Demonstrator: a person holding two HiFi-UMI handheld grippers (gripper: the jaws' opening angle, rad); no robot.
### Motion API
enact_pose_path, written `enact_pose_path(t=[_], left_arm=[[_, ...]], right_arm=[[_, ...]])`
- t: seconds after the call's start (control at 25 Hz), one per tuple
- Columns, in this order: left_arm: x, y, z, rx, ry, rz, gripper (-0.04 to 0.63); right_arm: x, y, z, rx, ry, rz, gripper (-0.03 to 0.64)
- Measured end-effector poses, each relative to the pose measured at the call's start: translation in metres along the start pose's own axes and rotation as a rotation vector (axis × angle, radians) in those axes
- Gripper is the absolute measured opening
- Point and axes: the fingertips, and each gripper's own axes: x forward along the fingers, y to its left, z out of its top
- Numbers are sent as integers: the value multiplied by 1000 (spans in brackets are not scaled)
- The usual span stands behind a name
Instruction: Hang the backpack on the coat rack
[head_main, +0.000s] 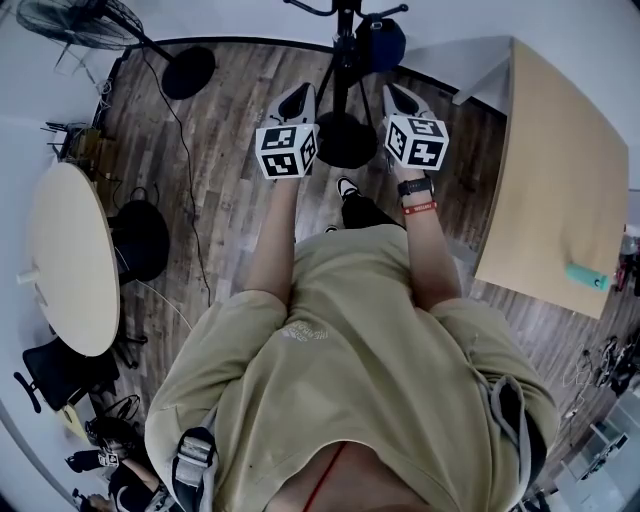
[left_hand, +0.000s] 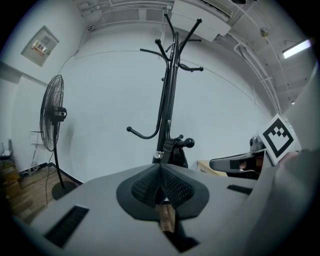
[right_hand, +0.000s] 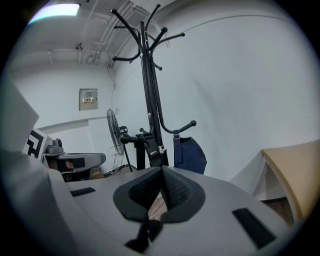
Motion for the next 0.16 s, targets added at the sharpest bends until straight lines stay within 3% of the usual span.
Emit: enact_pose_path(t=[0.16], left_arm=[[30, 12, -35, 64, 126, 41, 25]], right_arm=[[27, -2, -28, 22, 80, 37, 14]])
